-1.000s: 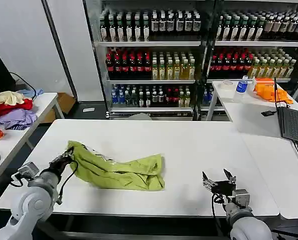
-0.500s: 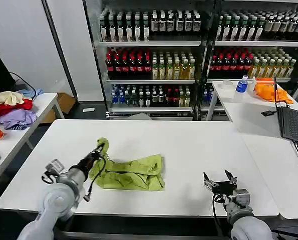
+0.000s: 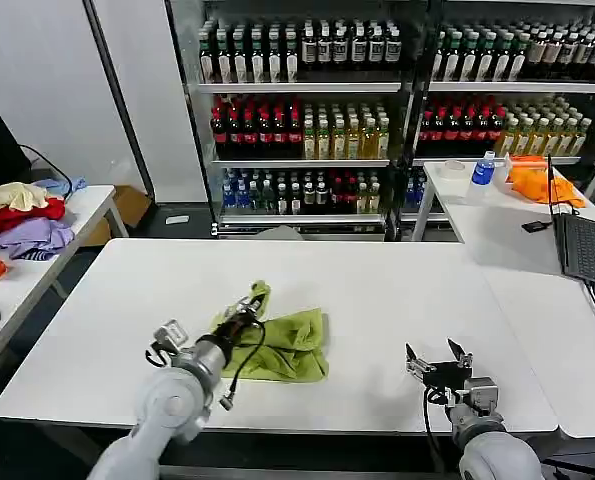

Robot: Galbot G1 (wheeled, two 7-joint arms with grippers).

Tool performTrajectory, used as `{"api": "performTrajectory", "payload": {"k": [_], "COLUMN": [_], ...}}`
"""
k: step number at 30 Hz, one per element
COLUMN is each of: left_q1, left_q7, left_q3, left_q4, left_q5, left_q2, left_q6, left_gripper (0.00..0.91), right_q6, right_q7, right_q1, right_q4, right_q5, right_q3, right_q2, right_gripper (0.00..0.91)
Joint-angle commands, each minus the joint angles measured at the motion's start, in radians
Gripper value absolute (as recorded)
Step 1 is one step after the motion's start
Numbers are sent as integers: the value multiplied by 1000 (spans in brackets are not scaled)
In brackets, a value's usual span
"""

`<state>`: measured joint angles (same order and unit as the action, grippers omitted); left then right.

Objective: Fold and organize the clothes.

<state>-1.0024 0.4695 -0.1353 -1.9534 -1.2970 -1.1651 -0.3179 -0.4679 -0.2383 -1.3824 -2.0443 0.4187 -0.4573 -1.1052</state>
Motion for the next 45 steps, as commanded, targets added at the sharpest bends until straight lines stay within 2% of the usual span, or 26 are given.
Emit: {"api": "performTrajectory", "payload": {"k": [1, 2, 3, 10, 14, 22, 32, 35, 45], "left_q1": [23, 23, 24, 30, 7, -57, -131, -167, -169], "left_q7": [-2, -5, -15, -112, -150, -152, -126, -149, -211], "left_q3": [119, 122, 124, 146, 137, -6, -162, -168, -169], "left_q4": [32, 36, 39, 41, -2, -80, 52, 67, 129], "left_q5": [79, 83, 94, 197, 261, 306, 357, 421, 379], "left_q2": [-50, -50, -52, -61, -41, 25, 114, 112, 96], "left_q6": [-3, -5, -12, -6, -11, -33, -95, -94, -142], "left_gripper": [232, 796, 907, 907, 907, 907, 907, 907, 907], "right_q6": [1, 1, 1, 1, 1, 6, 6, 9, 12], "right_q7": [0, 0, 0, 0, 1, 4, 10, 14, 27], "right_q1": [-1, -2, -2, 1, 4, -6, 6, 4, 1], "right_q4": [-2, -2, -2, -1, 0, 0, -3, -7, -21], "right_q5": [0, 0, -1, -5, -6, -10, -15, -17, -28], "right_q3": [-1, -1, -1, 9, 11, 11, 26, 29, 30], "right_q2": [0, -1, -1, -6, -6, -4, -4, -1, 20], "right_gripper": [907, 907, 907, 907, 907, 907, 907, 907, 907]}}
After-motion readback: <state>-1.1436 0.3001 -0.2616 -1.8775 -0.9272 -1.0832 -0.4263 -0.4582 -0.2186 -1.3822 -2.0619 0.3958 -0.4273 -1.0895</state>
